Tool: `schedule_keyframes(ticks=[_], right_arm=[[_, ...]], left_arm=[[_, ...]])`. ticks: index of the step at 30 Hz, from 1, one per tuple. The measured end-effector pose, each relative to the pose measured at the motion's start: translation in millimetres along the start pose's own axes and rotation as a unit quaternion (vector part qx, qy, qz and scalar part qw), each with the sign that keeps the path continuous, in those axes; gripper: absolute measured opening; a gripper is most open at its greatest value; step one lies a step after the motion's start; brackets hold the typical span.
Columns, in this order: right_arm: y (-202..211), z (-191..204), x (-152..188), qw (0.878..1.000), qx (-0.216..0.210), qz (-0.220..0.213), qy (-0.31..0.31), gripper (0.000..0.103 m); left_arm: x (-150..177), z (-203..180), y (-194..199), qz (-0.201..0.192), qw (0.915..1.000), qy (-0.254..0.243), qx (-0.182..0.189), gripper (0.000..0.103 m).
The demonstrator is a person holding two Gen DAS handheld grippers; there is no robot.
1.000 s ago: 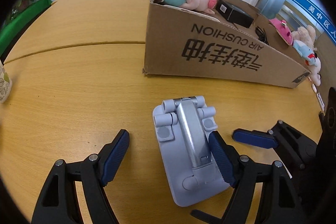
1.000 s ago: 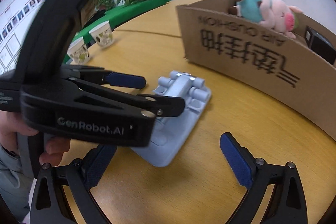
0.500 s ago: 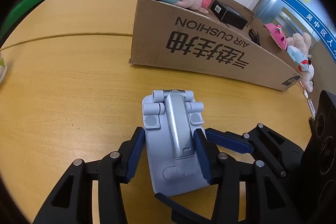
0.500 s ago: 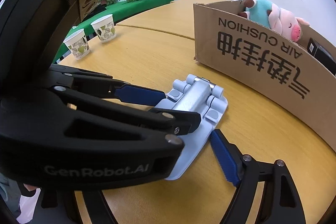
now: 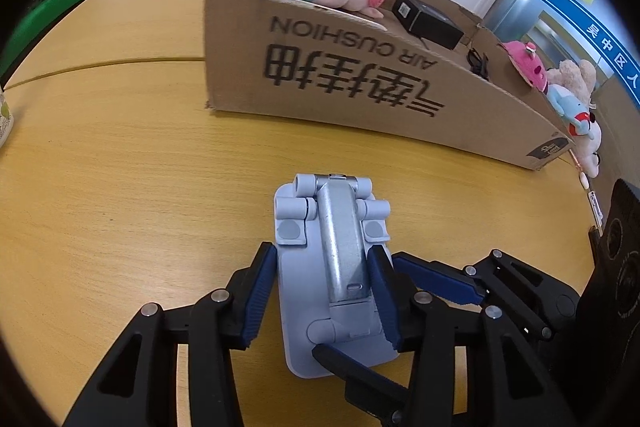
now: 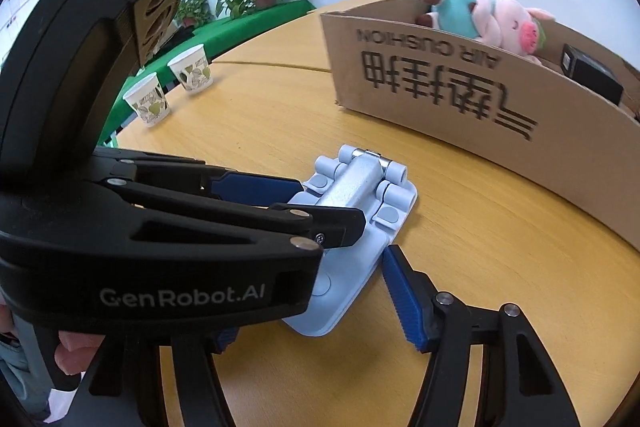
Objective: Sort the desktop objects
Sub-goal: 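Lift the phone stand and carry it over the cardboard box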
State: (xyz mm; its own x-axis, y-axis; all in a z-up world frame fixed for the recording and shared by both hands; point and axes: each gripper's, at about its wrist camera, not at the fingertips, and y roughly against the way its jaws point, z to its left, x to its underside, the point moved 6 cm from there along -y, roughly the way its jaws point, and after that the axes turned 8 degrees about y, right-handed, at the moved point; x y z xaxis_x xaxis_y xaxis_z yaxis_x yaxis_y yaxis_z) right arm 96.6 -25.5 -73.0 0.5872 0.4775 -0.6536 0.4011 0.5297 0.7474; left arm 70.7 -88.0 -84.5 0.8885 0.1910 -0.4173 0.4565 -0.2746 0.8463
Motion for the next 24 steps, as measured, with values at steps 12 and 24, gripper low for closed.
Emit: schedule_keyframes(ticks=[12,24], right_arm=[[67,-39,-4,0.998,0.030,-0.058,-0.025,0.061],[141,-87,-60,0.986,0.089,-0.138,-0.003,0.059]], left_arm=[[-20,-76,32,-0.049,0.9975,-0.048,0.016,0.045],[-90,-152,73,-0.117,0.9877,-0.096,0.038,0.046]])
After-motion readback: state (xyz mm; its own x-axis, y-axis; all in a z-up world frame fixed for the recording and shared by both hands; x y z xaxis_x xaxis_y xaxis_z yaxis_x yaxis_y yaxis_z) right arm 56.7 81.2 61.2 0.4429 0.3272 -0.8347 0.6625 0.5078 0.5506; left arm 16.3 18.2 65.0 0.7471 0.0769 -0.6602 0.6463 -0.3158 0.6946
